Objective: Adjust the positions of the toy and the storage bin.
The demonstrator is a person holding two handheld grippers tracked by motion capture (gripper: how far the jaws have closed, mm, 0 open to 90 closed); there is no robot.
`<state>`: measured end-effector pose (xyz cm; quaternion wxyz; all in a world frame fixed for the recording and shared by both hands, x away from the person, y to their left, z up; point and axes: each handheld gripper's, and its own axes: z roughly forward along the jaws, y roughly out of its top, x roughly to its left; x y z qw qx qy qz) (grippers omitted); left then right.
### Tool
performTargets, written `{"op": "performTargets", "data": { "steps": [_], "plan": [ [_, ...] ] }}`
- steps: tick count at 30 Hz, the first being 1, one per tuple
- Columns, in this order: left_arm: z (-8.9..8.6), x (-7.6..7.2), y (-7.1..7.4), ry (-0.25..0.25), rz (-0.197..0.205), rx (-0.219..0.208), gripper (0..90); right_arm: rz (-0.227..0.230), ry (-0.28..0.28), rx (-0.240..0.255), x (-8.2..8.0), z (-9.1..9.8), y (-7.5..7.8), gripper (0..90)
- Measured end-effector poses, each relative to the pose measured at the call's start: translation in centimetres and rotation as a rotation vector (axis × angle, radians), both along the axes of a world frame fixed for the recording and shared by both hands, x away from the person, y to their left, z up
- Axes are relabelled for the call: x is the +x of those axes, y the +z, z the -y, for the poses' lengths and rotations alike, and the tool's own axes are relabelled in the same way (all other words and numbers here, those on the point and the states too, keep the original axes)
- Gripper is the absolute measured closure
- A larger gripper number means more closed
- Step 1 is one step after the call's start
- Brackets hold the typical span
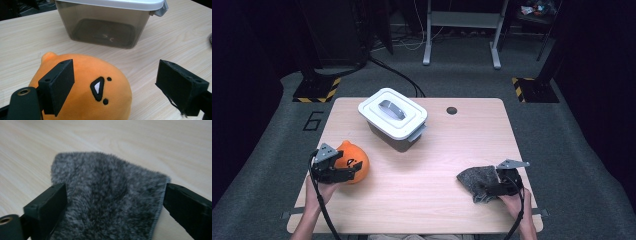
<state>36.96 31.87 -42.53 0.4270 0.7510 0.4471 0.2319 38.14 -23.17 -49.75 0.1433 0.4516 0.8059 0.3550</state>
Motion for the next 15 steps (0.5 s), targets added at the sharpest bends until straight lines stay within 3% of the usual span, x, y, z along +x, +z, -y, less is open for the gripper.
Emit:
{"op": "performTargets", "data": {
  "steps": [6,9,13,15],
  "plan": [
    [0.7,0.0,0.0,-0.028,-0.001,0.004,13.5,-0.039,0.005,-0.017,0.2,-0.6,-1.5,17.0],
    [1.0,0.0,0.0,-0.031,0.001,0.007,13.6,-0.016,-0.003,-0.036,0.1,-0.5,-1.6,25.2],
    [1.3,0.1,0.0,-0.029,0.007,0.006,13.6,0.011,-0.022,-0.051,-0.1,-0.2,-1.7,45.5],
    [1.4,0.1,0.0,-0.035,0.002,0.005,13.5,0.020,-0.027,-0.033,-0.2,-0.2,-1.7,57.9]
  ]
}}
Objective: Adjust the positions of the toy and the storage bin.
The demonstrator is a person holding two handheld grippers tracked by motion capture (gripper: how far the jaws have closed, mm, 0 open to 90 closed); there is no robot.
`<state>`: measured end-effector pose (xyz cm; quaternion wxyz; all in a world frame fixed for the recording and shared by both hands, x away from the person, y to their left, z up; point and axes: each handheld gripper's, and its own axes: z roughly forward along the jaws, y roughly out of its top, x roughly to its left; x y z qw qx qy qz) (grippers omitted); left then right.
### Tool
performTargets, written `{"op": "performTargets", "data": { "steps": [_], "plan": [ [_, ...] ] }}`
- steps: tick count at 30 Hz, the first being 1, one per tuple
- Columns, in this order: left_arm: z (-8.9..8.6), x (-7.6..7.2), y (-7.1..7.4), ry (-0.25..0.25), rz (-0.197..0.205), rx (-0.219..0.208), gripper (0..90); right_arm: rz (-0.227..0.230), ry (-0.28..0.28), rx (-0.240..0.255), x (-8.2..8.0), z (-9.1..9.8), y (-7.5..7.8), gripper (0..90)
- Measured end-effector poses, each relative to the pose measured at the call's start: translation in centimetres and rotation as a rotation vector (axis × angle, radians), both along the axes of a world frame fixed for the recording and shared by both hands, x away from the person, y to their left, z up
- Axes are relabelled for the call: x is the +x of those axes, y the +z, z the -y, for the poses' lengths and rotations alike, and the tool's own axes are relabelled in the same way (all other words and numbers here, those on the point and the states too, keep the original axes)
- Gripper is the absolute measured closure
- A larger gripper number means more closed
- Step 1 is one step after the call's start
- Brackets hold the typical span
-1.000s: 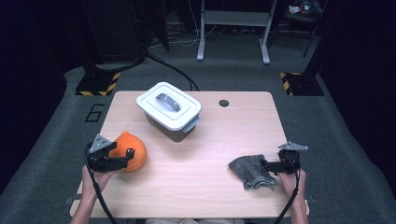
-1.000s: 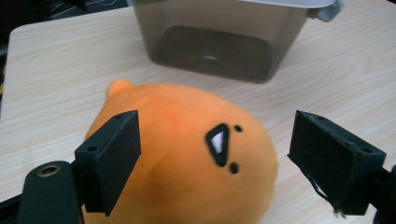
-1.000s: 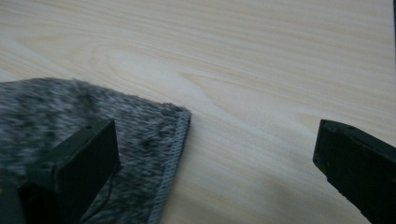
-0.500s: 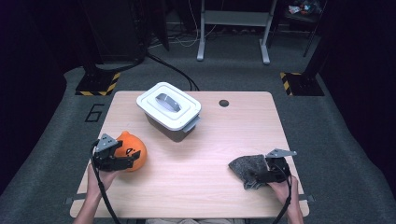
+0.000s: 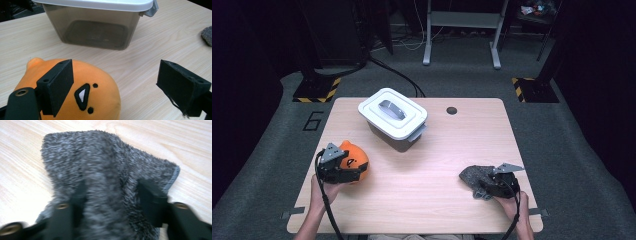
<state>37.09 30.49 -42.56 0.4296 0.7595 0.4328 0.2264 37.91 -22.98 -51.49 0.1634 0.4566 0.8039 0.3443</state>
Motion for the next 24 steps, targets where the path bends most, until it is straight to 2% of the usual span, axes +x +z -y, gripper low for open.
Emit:
{"op": "performTargets", "data": {
  "steps": [3,7,11,16,18,21,23,24],
  "plan": [
    [0.1,0.1,-0.1,0.006,0.000,0.002,13.2,0.030,0.005,0.013,-0.2,0.0,-0.2,67.8],
    [0.3,0.3,-0.1,0.006,-0.002,0.002,12.8,0.059,0.017,0.027,-0.5,-0.3,-0.1,71.1],
    [0.5,0.3,0.0,-0.001,0.000,-0.001,12.6,0.055,0.075,0.051,-0.9,-1.8,0.3,70.9],
    [0.8,0.6,-0.1,-0.006,-0.005,-0.004,12.4,0.072,0.151,0.061,-1.5,-3.9,1.0,70.1],
    [0.9,0.7,-0.1,-0.009,-0.005,-0.006,12.4,0.063,0.187,0.070,-1.8,-4.9,1.3,69.3],
    [1.0,0.8,-0.1,-0.009,-0.005,-0.007,12.4,0.076,0.241,0.053,-2.3,-6.4,1.5,68.8],
    [1.1,0.9,-0.1,-0.011,-0.009,-0.006,12.3,0.076,0.254,0.061,-2.4,-6.9,1.6,68.7],
    [1.2,1.0,-0.2,-0.010,-0.005,-0.010,12.3,0.068,0.281,0.056,-2.6,-7.7,1.6,68.3]
  ]
}}
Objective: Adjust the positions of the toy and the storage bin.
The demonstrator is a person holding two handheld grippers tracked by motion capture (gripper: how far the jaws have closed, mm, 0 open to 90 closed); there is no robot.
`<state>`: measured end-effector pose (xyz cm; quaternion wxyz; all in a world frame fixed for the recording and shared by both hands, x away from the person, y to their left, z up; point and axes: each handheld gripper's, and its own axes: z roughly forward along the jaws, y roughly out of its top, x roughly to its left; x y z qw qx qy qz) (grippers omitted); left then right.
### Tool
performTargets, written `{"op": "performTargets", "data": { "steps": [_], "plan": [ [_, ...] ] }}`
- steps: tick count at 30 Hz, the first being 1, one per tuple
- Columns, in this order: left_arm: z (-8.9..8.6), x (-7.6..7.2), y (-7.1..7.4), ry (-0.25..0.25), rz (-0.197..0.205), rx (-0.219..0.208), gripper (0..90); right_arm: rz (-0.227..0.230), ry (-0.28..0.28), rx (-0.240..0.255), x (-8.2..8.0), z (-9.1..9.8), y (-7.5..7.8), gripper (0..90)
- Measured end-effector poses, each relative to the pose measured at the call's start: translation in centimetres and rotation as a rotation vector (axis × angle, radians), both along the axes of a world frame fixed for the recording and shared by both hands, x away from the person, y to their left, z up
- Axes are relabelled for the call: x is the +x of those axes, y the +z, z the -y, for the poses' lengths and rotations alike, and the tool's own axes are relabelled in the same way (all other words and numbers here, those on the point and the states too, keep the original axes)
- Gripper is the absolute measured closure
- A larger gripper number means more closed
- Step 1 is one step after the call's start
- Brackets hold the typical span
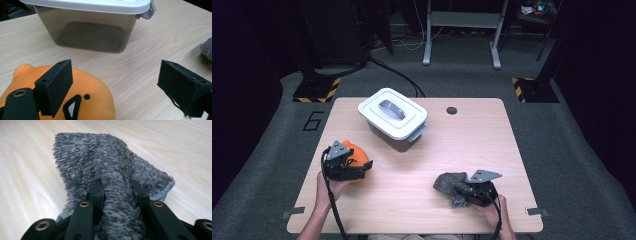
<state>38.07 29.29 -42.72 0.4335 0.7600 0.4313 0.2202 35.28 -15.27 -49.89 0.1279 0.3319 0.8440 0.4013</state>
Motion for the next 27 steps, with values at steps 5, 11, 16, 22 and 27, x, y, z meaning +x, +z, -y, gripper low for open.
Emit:
{"op": "performTargets", "data": {
  "steps": [5,11,16,22,27],
  "plan": [
    [0.3,0.2,0.1,-0.006,0.002,0.003,12.3,-0.012,0.062,-0.007,-0.4,-1.9,-0.3,67.1],
    [0.5,0.4,0.3,-0.022,-0.005,0.005,12.3,-0.020,0.115,-0.019,-0.8,-3.1,-1.0,65.5],
    [0.7,0.7,0.1,-0.028,-0.009,-0.001,12.3,-0.028,0.135,-0.049,-0.8,-3.6,-1.4,43.4],
    [0.7,0.9,0.1,-0.030,-0.015,0.001,12.2,-0.031,0.141,-0.023,-0.8,-3.3,-0.8,27.2],
    [0.8,1.0,0.3,-0.030,-0.009,0.004,12.2,-0.019,0.117,0.015,-0.6,-2.6,0.0,14.9]
  ]
}}
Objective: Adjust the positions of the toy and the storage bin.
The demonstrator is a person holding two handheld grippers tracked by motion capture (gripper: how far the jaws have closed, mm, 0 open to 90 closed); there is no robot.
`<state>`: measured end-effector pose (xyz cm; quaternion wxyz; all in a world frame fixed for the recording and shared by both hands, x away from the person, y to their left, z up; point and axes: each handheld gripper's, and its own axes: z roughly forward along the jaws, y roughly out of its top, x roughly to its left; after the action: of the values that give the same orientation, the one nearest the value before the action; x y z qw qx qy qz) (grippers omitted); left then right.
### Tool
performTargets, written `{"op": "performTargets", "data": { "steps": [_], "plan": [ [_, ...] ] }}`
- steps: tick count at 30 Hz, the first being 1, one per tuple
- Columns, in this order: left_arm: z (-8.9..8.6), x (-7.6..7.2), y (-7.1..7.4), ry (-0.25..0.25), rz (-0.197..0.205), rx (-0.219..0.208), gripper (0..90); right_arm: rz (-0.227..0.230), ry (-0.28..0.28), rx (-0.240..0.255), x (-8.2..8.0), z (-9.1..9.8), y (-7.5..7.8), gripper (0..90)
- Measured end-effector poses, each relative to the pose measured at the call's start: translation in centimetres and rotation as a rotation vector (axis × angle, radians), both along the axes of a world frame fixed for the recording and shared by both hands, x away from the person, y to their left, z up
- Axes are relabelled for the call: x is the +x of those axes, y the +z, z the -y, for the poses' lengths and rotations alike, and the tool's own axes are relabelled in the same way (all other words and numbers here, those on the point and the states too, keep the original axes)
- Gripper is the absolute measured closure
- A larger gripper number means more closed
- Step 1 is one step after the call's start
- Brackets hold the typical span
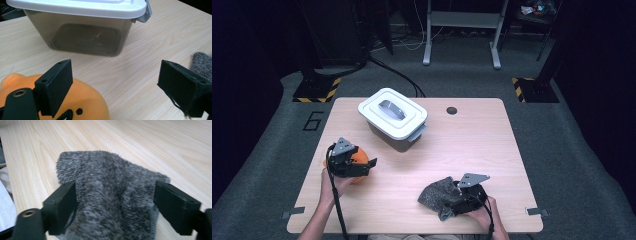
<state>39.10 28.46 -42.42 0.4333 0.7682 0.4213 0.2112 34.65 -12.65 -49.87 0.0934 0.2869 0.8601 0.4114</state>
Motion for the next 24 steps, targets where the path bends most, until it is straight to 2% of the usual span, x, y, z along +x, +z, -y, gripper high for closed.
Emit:
{"op": "performTargets", "data": {
  "steps": [4,6,7,9,11,12,13,15,16,18,20,21,24],
  "plan": [
    [0.0,0.2,0.2,-0.002,-0.003,-0.003,12.3,0.015,-0.029,0.027,0.3,1.1,0.7,11.4],
    [0.1,0.3,0.2,-0.001,-0.003,-0.006,12.3,0.026,-0.052,0.040,0.5,1.9,1.0,9.1],
    [0.1,0.5,0.3,-0.001,-0.002,-0.005,12.2,0.036,-0.087,0.051,0.8,2.8,1.3,8.2],
    [0.1,0.6,0.3,-0.002,-0.004,-0.009,12.3,0.036,-0.101,0.056,1.0,3.4,1.4,7.7],
    [0.1,0.7,0.3,0.003,-0.003,-0.017,12.2,0.060,-0.170,0.044,1.7,5.1,1.5,6.3],
    [0.1,0.8,0.4,0.001,-0.005,-0.016,12.2,0.060,-0.170,0.044,1.7,5.1,1.5,6.3],
    [0.2,1.0,0.4,0.002,-0.009,-0.020,12.2,0.088,-0.236,0.027,2.4,6.6,1.2,6.0],
    [0.3,1.2,0.5,-0.002,-0.006,-0.018,12.2,0.110,-0.292,0.009,2.9,7.6,0.9,5.6],
    [0.3,1.2,0.5,-0.004,-0.010,-0.025,12.2,0.110,-0.292,0.009,2.9,7.6,0.9,5.6],
    [0.5,1.5,0.7,-0.001,-0.005,-0.030,12.2,0.123,-0.347,-0.001,3.5,8.8,0.5,5.0],
    [0.7,1.8,0.9,-0.006,-0.003,-0.032,12.2,0.113,-0.391,-0.017,4.2,9.8,0.0,3.8],
    [0.8,1.9,1.0,-0.003,-0.001,-0.033,12.2,0.091,-0.409,-0.027,4.5,10.1,-0.3,3.1],
    [1.2,2.3,1.1,-0.005,-0.001,-0.030,12.2,0.068,-0.431,-0.052,5.4,10.9,-0.9,2.2]
  ]
}}
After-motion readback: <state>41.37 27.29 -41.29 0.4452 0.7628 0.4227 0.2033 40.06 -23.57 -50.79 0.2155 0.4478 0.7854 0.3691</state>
